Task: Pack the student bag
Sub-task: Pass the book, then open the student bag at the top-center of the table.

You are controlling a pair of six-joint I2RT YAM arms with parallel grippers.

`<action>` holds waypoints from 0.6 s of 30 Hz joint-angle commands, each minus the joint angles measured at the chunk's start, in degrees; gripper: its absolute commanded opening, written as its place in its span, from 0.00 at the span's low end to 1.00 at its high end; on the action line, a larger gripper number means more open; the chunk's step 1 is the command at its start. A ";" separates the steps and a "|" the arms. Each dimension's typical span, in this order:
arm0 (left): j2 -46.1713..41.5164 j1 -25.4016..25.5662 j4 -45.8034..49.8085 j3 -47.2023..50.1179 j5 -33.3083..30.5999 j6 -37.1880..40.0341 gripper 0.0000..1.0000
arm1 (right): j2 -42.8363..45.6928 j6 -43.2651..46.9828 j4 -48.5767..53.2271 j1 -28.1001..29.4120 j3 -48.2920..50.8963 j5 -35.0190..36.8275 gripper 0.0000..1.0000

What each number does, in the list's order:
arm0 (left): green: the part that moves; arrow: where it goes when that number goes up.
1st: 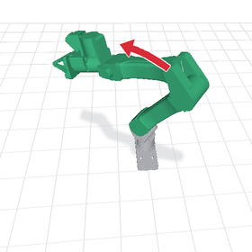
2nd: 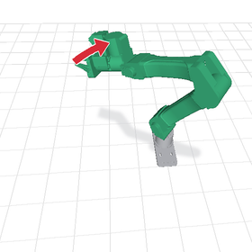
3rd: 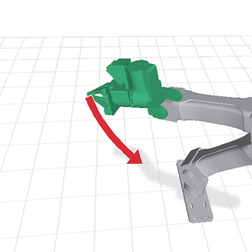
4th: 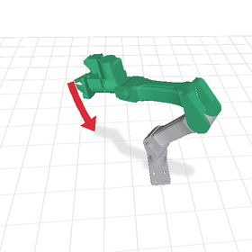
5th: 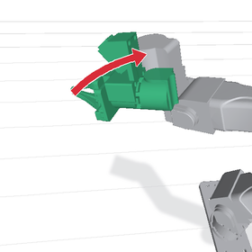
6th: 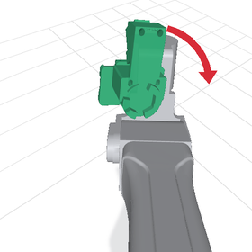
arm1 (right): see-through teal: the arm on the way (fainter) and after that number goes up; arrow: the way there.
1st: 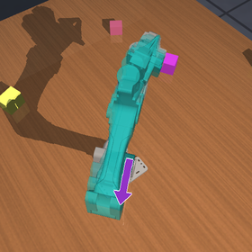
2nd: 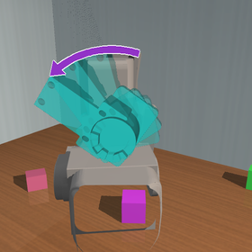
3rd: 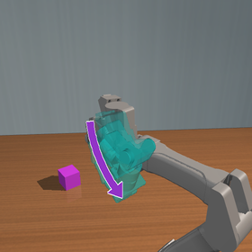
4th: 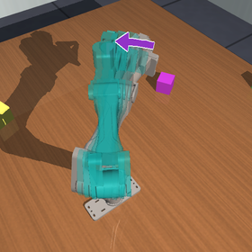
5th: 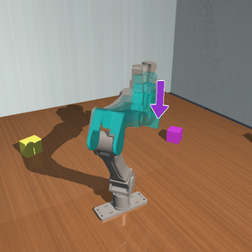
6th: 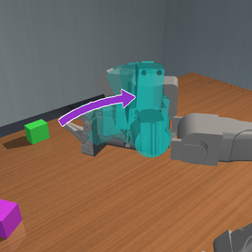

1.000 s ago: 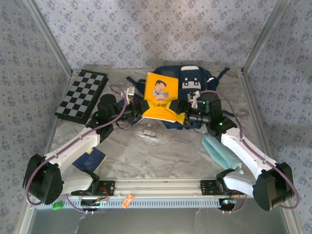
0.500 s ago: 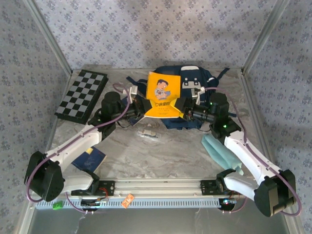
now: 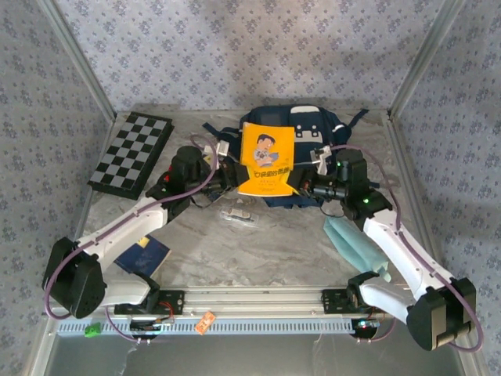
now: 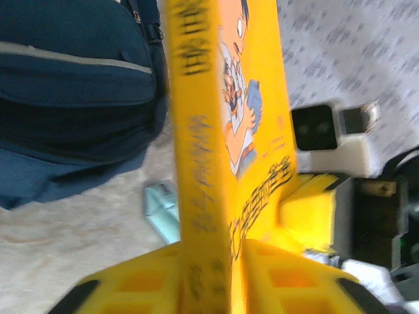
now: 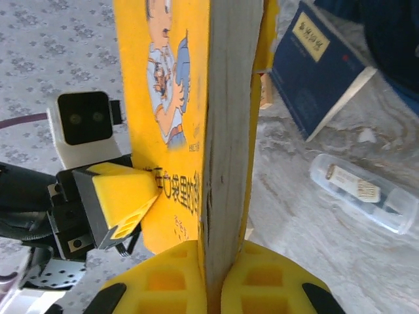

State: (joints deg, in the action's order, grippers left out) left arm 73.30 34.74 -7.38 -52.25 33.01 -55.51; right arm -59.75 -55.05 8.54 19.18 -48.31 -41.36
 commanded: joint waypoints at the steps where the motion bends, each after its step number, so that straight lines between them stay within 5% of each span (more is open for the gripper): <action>1: 0.14 0.02 10.81 -3.90 -5.78 13.56 0.37 | 3.71 9.72 13.10 -2.57 -4.61 5.01 0.00; 9: 10.05 4.94 20.22 -13.42 -18.88 39.45 0.56 | 9.43 15.55 30.78 -9.61 -6.36 6.05 0.00; 18: 29.13 9.90 25.92 -30.47 -21.55 61.56 0.67 | 13.59 22.74 48.81 -21.08 -10.28 10.23 0.00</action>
State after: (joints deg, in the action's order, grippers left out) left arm 98.52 43.57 14.61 -77.03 13.26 -5.30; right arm -47.81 -37.56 50.76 0.49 -55.09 -32.51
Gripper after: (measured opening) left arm 0.666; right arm 0.084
